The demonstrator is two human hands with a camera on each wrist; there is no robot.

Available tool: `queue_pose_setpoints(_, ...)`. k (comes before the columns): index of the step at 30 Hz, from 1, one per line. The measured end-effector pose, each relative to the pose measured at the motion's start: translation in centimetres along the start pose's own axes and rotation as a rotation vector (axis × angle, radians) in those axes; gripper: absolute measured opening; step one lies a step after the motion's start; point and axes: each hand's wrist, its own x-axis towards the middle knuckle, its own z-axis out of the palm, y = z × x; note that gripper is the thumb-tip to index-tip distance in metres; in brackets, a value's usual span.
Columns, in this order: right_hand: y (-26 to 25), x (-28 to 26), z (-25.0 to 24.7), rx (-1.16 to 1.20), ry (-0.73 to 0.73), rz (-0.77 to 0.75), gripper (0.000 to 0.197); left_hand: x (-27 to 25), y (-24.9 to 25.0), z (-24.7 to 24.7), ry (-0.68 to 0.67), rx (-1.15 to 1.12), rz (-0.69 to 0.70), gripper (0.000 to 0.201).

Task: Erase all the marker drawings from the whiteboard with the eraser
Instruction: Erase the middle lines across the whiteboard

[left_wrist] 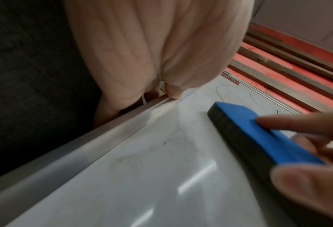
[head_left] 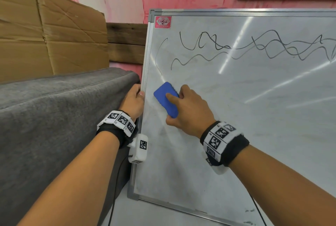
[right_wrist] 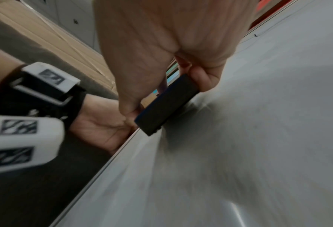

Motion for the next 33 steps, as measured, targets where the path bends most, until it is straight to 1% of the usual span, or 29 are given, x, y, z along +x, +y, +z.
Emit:
queue_pose_setpoints(3,0.3,2.7,-1.4,0.017,0.085,0.047,0.058,-0.1,0.0,0.1,0.007,0.021,0.010,0.022)
queue_pose_setpoints(5,0.0,3.9,-1.8,0.029,0.117,0.078,0.055,-0.1,-0.1,0.0,0.012,0.030,0.015,0.021)
queue_pose_setpoints(11,-0.9,1.9,0.0,0.016,0.035,0.040,0.057,-0.1,-0.1,0.2,0.033,0.062,0.021,0.022)
queue_pose_setpoints(18,-1.2,6.0,-1.8,0.035,0.126,0.101,0.050,-0.1,-0.2,0.2,0.042,0.075,0.028,0.021)
queue_pose_setpoints(24,-1.3,4.2,-0.6,0.005,0.096,0.071,0.049,-0.4,-0.2,0.5,0.079,0.093,0.028,0.020)
queue_pose_setpoints(28,-0.7,6.4,-2.1,0.053,0.174,0.113,0.048,-0.7,0.2,0.7,0.099,0.103,0.038,0.020)
queue_pose_setpoints(30,-0.9,6.8,-2.2,0.064,0.188,0.118,0.050,-0.7,0.2,0.6,0.104,0.108,0.037,0.021)
queue_pose_setpoints(33,-1.6,5.4,-1.1,0.044,0.140,0.088,0.052,-0.9,0.2,0.6,0.105,0.107,0.038,0.021)
